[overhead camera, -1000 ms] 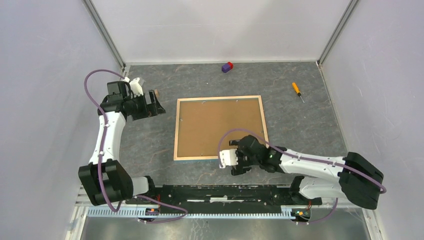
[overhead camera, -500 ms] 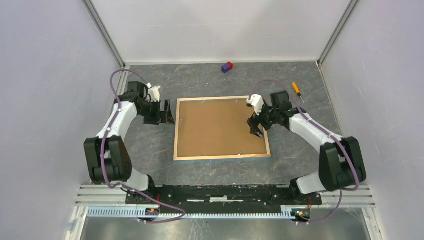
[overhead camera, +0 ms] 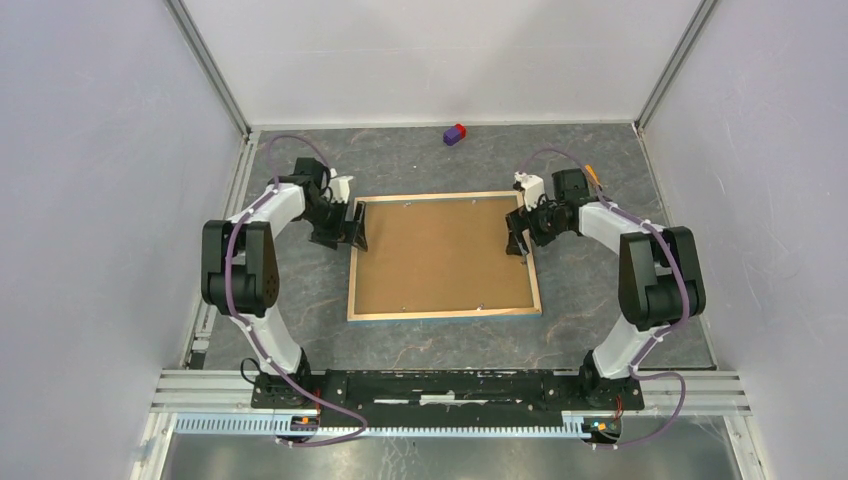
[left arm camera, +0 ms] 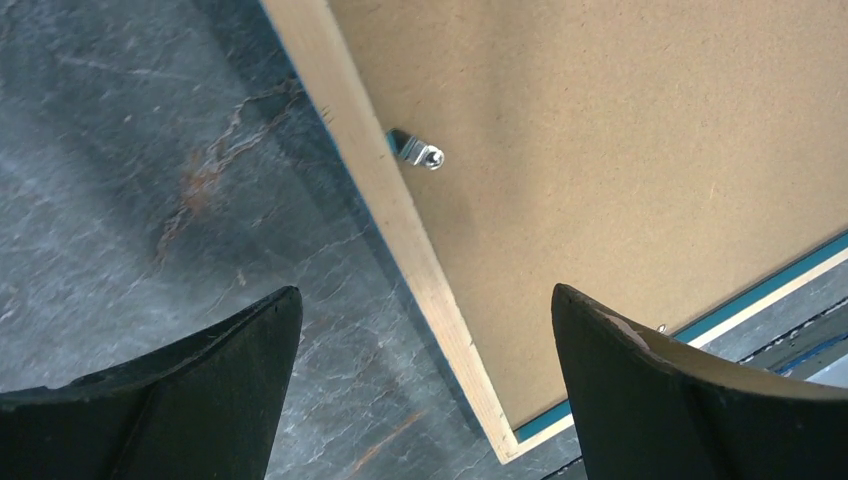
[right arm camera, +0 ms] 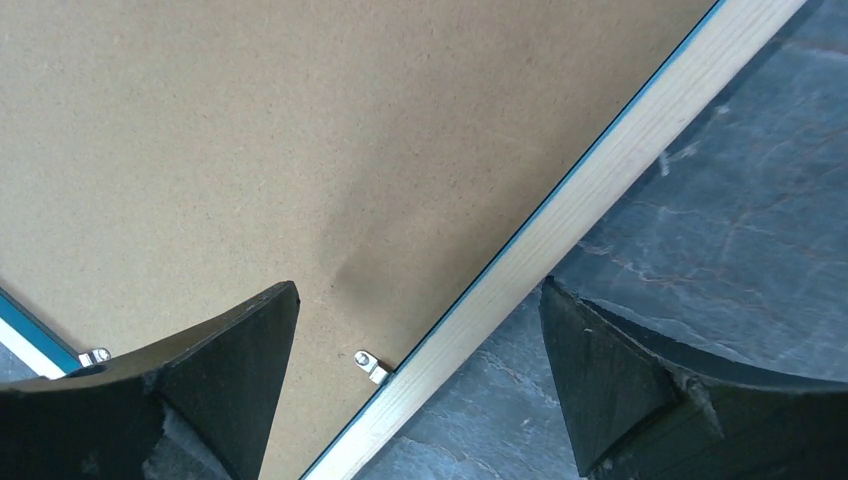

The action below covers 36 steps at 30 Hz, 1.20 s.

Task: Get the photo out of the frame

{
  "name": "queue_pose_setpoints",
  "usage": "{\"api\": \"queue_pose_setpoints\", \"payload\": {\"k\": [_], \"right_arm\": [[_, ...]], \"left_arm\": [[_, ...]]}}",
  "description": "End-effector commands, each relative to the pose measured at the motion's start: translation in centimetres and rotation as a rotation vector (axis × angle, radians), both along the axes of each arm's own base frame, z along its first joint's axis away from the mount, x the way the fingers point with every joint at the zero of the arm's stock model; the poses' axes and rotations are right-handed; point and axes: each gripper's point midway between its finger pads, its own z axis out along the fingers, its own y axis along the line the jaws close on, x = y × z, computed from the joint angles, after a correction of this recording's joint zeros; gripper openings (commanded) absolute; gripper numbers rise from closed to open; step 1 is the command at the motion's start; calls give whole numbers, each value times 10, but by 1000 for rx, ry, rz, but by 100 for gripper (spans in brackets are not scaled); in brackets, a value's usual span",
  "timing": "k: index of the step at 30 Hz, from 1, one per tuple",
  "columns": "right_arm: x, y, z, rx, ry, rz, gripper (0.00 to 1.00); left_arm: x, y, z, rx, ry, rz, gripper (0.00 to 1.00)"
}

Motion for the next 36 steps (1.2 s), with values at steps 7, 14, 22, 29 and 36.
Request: {"api": "queue_pose_setpoints", "payload": {"k": [7,14,22,29,36], "right_arm": [[-48,9,-21,79,146,16,93],[-75,9,-17,94,175,33,92],[-51,-2,9,99,98,40,94],[42,-82,78,-41,-164,-29,98],[102,-167,85,-178,-185,-91,98]], "left_arm": [[-1,-25,-4,-24,-47,-145,87],[-24,-30,-12,-38,-12,-178,80],[-28,-29,3,-45,-20,-165,85],[-16,-22,64,-20,-174,-141,100],[-23,-28,90,-63,-207,-136,100]]}}
